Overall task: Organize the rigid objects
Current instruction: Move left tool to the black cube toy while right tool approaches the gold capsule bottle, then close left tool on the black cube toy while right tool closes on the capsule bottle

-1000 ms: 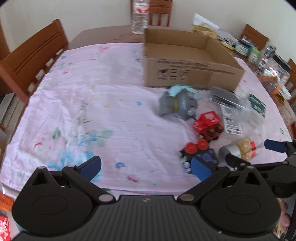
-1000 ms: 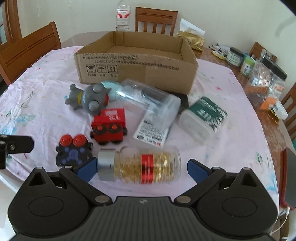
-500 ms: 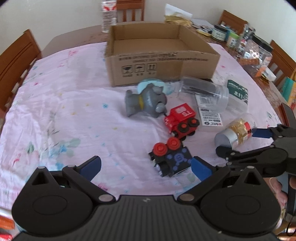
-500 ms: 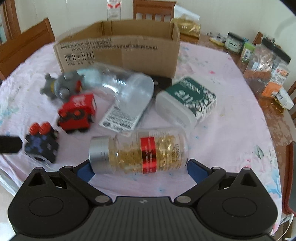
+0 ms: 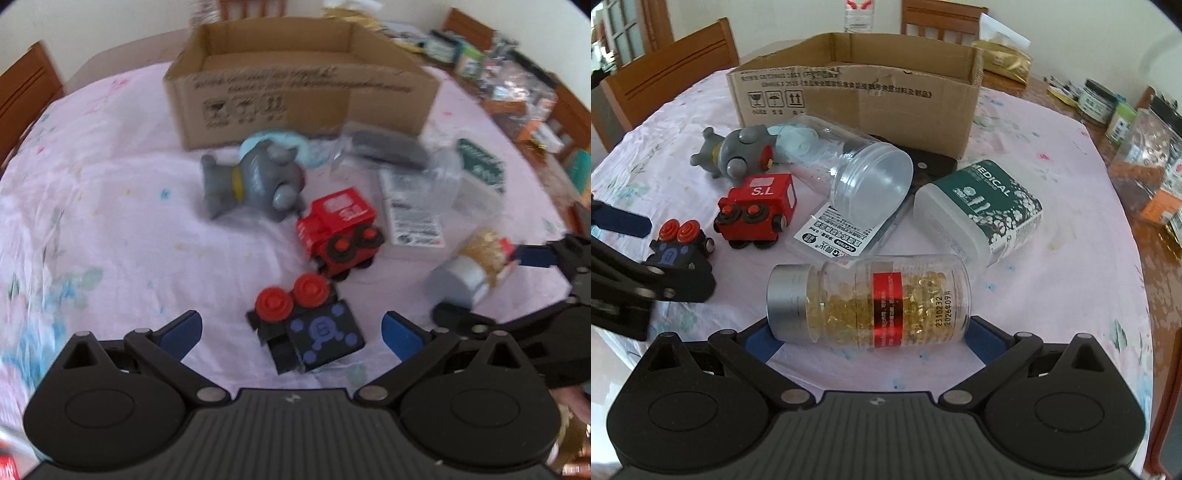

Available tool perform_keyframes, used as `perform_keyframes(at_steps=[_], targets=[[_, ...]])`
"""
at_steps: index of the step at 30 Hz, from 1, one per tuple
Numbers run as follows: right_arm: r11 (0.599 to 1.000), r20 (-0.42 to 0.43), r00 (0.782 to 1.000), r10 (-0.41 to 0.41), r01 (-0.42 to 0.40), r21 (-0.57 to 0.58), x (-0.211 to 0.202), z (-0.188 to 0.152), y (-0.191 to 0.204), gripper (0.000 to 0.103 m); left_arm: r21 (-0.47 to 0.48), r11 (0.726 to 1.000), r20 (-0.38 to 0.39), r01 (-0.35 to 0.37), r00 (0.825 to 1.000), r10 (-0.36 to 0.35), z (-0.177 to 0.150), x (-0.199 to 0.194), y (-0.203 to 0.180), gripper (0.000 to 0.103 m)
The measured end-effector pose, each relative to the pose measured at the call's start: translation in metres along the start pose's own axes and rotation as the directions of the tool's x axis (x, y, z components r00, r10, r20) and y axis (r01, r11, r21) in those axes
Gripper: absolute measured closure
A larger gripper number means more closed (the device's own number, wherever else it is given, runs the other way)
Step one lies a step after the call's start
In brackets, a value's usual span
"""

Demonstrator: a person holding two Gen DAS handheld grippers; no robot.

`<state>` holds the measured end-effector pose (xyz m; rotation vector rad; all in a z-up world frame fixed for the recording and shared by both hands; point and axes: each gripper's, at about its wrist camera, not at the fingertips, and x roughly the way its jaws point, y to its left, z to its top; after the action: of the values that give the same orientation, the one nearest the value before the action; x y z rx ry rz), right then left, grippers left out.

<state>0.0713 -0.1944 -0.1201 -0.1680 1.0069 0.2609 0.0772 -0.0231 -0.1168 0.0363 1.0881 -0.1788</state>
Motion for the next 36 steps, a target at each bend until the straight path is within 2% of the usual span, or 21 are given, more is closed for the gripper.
perform_keyframes(at_steps=[2, 5, 7, 13, 21, 25, 30, 36], targets=[[1.0, 0.005, 1.0, 0.009, -0.009, -0.014, -0.001, -0.001, 0.0, 0.0, -0.046, 0.999, 0.003, -0.026, 1.0, 0.026, -0.006, 0.003, 0.002, 0.0], [0.999, 0.022, 0.999, 0.024, -0.024, -0.032, -0.003, -0.006, -0.002, 0.0, -0.054, 0.994, 0.039, -0.096, 0.994, 0.098, -0.014, 0.003, -0.001, 0.0], [0.999, 0.034, 0.999, 0.033, -0.032, -0.043, -0.004, -0.009, -0.003, 0.0, -0.079, 0.991, 0.041, -0.108, 0.993, 0.112, -0.017, 0.001, 0.001, 0.0], [0.997, 0.039, 0.998, 0.045, -0.043, -0.06, -0.005, -0.01, -0.004, 0.0, -0.121, 0.984, 0.042, -0.129, 0.99, 0.135, -0.027, -0.004, 0.015, 0.0], [0.997, 0.057, 0.997, 0.047, -0.044, -0.061, -0.005, -0.012, -0.005, 0.0, -0.135, 0.981, 0.055, -0.142, 0.987, 0.15, -0.027, -0.004, 0.01, 0.0], [0.997, 0.058, 0.997, 0.047, -0.044, -0.06, -0.005, -0.012, -0.005, 0.0, -0.067, 0.991, 0.085, -0.115, 0.989, 0.12, -0.028, -0.004, -0.001, 0.002], [0.997, 0.068, 0.997, 0.046, -0.043, -0.057, -0.006, -0.014, -0.005, 0.0, -0.025, 0.996, 0.124, -0.085, 0.988, 0.087, -0.027, -0.007, -0.011, 0.023], [0.998, 0.065, 0.997, 0.043, -0.039, -0.053, -0.006, -0.013, -0.004, 0.0, -0.006, 0.998, 0.154, -0.067, 0.986, 0.067, -0.027, -0.008, -0.015, 0.038]])
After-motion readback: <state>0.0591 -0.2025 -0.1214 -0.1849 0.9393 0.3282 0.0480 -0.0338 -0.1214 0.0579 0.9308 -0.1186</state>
